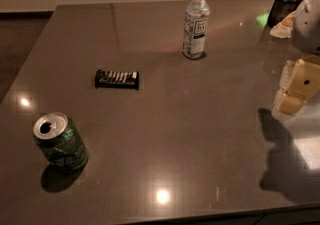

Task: Pick rxbar chocolate

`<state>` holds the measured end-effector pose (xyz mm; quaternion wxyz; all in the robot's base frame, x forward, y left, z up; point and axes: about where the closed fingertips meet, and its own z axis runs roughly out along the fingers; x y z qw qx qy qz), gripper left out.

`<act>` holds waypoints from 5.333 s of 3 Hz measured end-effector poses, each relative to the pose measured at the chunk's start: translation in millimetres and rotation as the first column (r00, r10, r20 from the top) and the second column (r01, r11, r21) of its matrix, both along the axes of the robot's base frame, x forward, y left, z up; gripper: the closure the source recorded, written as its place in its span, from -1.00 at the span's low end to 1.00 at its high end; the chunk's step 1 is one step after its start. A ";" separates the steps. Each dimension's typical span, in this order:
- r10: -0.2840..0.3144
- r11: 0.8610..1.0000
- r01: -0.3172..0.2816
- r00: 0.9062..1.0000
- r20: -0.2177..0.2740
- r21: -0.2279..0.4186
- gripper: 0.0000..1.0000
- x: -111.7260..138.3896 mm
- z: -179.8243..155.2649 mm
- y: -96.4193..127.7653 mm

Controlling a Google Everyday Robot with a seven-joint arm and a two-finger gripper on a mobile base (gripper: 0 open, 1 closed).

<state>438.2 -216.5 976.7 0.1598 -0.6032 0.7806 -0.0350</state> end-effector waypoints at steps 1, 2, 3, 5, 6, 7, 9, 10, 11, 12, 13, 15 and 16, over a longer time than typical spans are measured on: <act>0.000 1.000 0.000 1.000 0.000 0.000 -1.00 0.0 0.0 0.0; 0.020 1.000 -0.021 1.000 0.015 0.020 -1.00 12.5 1.5 13.6; 0.034 0.997 -0.036 0.999 0.027 0.067 -1.00 30.2 -1.1 31.7; 0.041 0.989 -0.041 0.999 0.008 0.143 -1.00 81.2 -19.8 86.1; 0.052 0.984 -0.046 0.998 -0.026 0.172 -1.00 105.5 -36.6 118.9; 0.074 0.979 -0.063 0.996 -0.049 0.193 -1.00 116.1 -51.6 149.0; 0.136 0.971 -0.126 0.990 -0.034 0.203 -1.00 133.8 -75.0 211.2; 0.174 0.966 -0.160 0.983 -0.052 0.201 -1.00 146.2 -87.9 235.2; 0.209 0.961 -0.186 0.974 -0.093 0.206 -1.00 156.7 -106.1 259.8; 0.227 0.957 -0.200 0.967 -0.118 0.209 -1.00 160.9 -116.6 272.3; 0.253 0.952 -0.220 0.956 -0.145 0.215 -1.00 162.7 -124.7 282.9; 0.307 0.938 -0.264 0.933 -0.188 0.225 -0.01 162.3 -132.5 298.6; 0.319 0.936 -0.275 0.928 -0.195 0.221 0.48 161.3 -134.5 301.2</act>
Offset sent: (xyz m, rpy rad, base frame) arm 0.0153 0.0166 -0.0012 0.0094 0.0005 0.0391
